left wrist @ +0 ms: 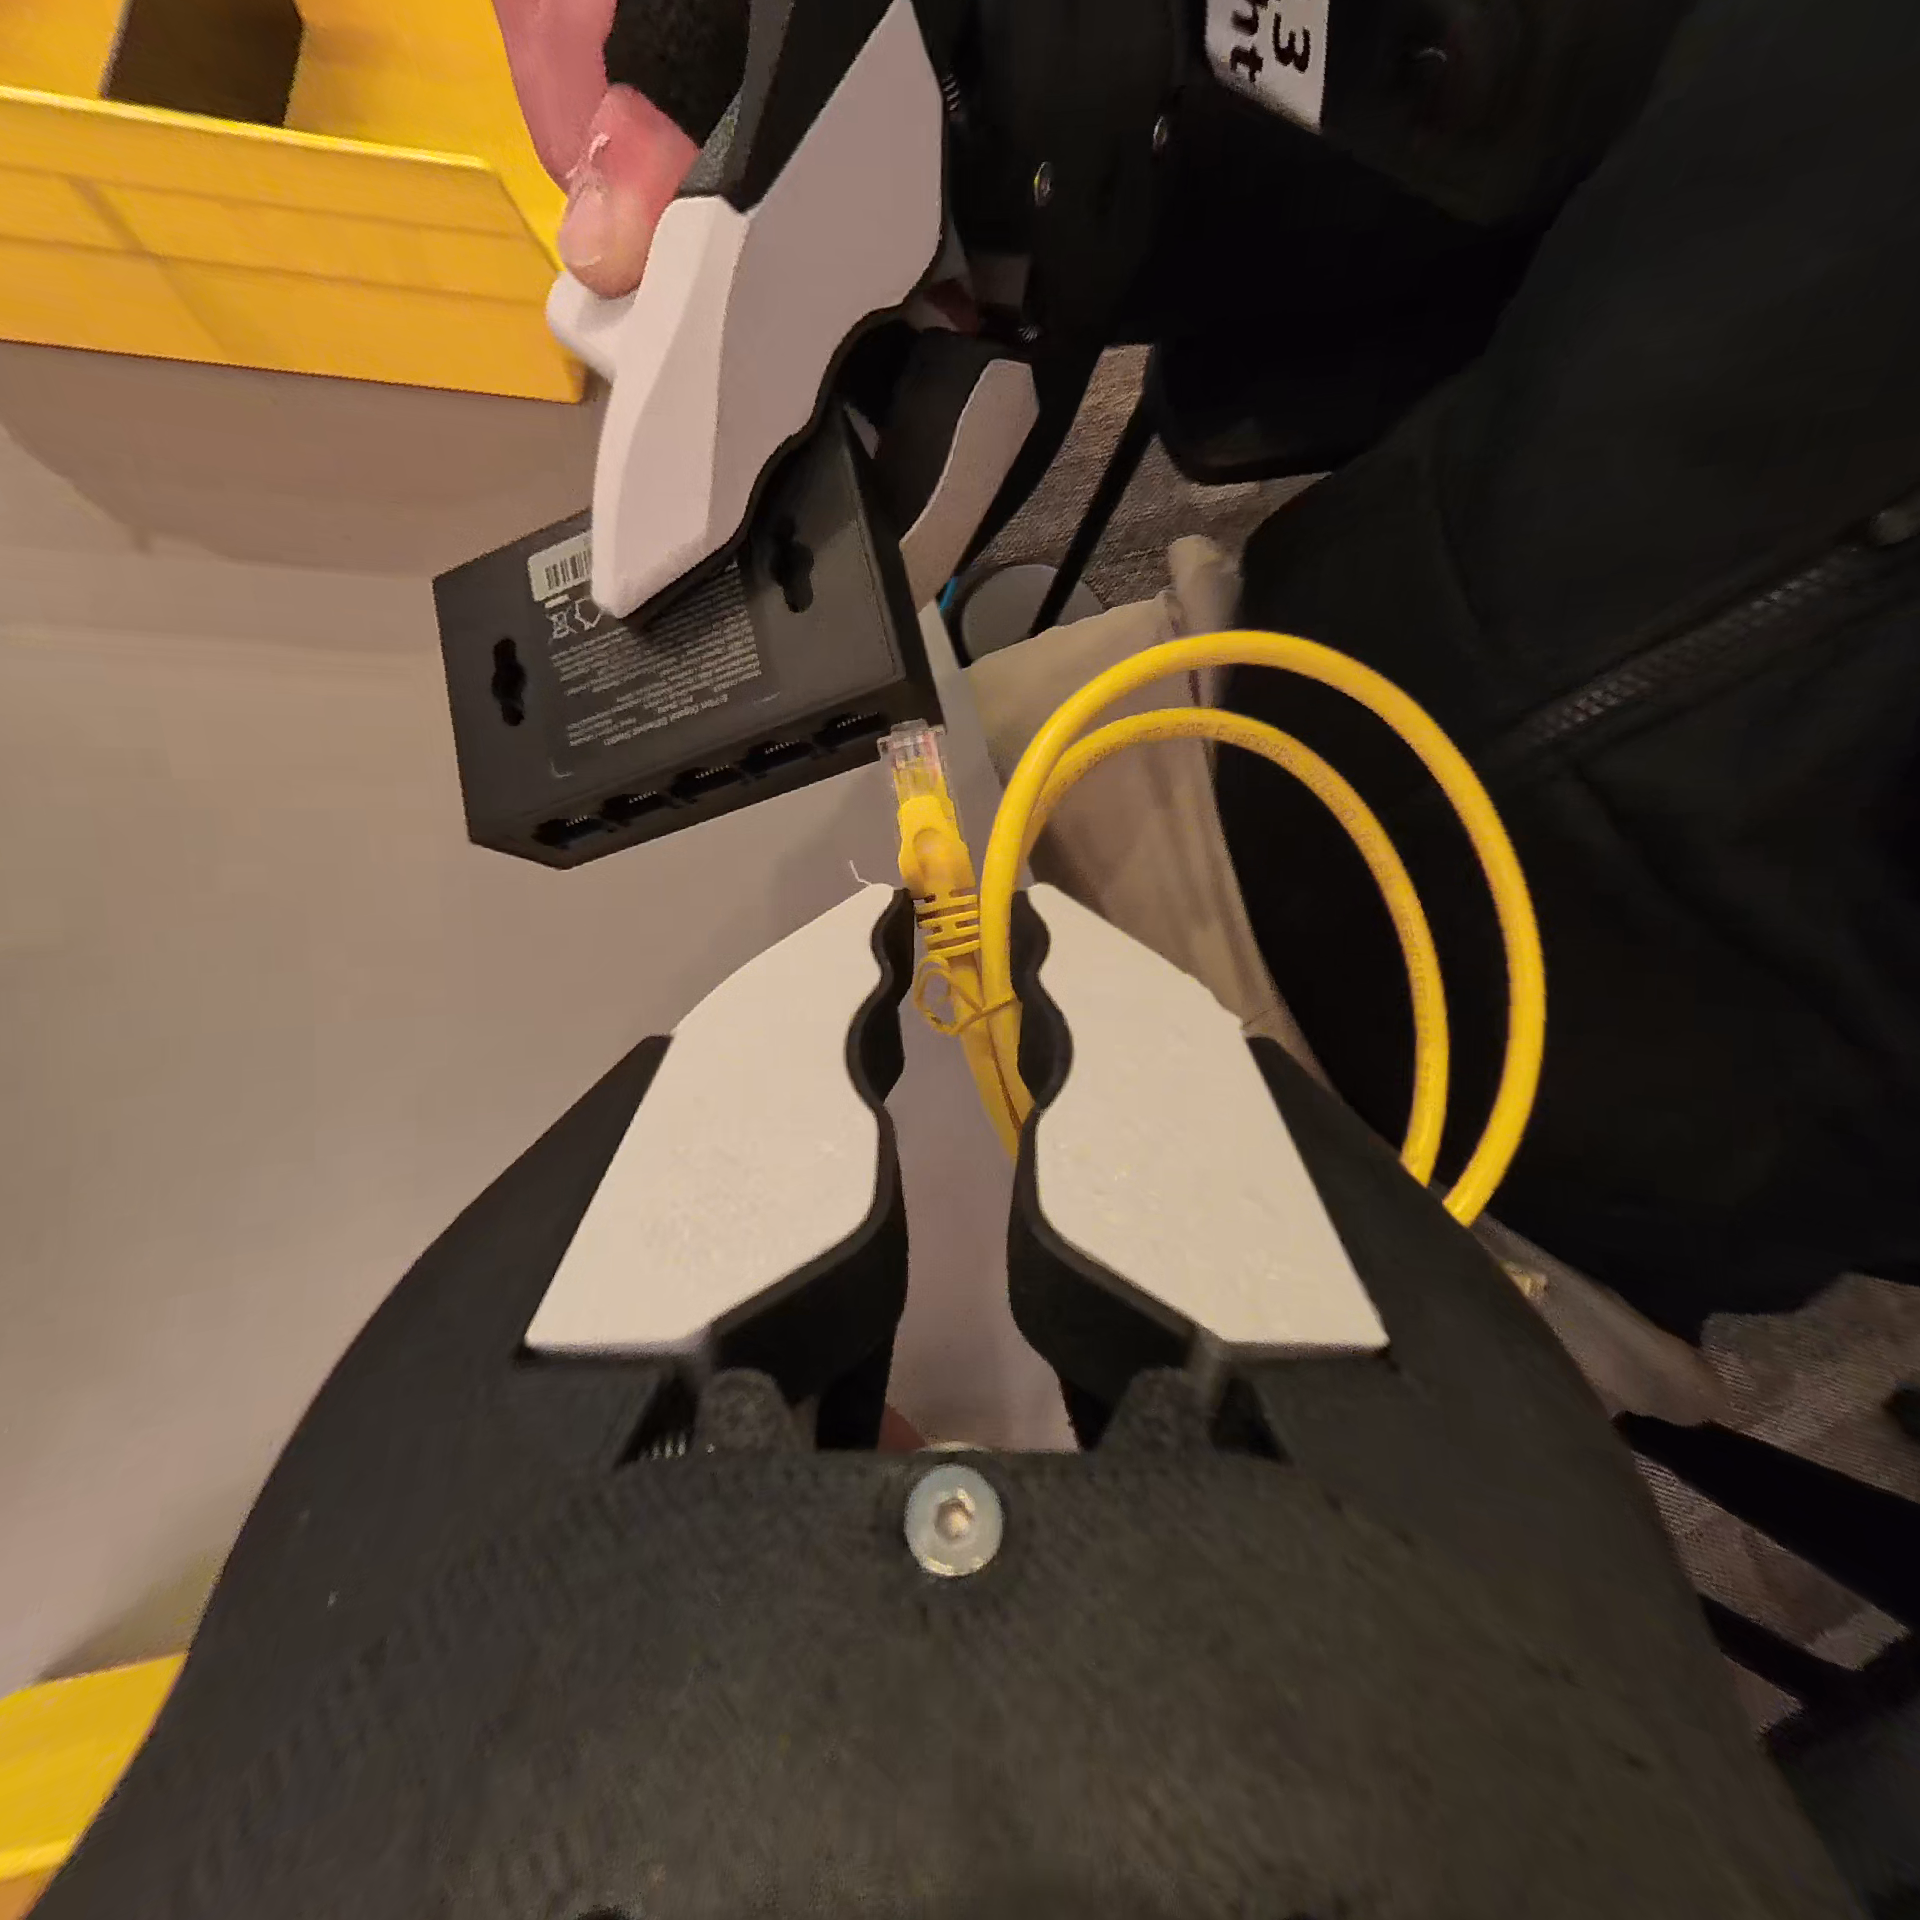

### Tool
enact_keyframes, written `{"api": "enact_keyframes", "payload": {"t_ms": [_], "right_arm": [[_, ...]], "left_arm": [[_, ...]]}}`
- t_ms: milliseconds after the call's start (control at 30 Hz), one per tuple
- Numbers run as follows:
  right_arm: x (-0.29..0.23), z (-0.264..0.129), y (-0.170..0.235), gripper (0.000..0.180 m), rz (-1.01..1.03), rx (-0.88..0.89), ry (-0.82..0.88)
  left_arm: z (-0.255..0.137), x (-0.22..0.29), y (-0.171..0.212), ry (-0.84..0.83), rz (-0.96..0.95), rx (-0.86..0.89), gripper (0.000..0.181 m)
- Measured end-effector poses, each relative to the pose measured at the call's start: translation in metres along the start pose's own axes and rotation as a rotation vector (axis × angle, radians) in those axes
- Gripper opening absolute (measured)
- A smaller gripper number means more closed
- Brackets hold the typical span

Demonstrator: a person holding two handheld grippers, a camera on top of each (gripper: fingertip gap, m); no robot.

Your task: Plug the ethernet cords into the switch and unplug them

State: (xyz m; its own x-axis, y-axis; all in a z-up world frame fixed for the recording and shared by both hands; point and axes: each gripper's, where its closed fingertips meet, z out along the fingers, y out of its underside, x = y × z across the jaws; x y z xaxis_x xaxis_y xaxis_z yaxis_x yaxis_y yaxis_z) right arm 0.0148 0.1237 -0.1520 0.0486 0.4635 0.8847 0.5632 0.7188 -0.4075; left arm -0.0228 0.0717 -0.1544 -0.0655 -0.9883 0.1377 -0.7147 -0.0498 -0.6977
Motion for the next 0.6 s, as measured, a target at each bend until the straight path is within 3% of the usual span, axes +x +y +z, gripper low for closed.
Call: {"api": "enact_keyframes", "payload": {"t_ms": [600], "right_arm": [[-0.003, -0.005, -0.025, 0.029, -0.060, 0.061, 0.001]], "left_arm": [[-0.008, 0.016, 0.001, 0.147, -0.079, 0.030, 0.017]]}}
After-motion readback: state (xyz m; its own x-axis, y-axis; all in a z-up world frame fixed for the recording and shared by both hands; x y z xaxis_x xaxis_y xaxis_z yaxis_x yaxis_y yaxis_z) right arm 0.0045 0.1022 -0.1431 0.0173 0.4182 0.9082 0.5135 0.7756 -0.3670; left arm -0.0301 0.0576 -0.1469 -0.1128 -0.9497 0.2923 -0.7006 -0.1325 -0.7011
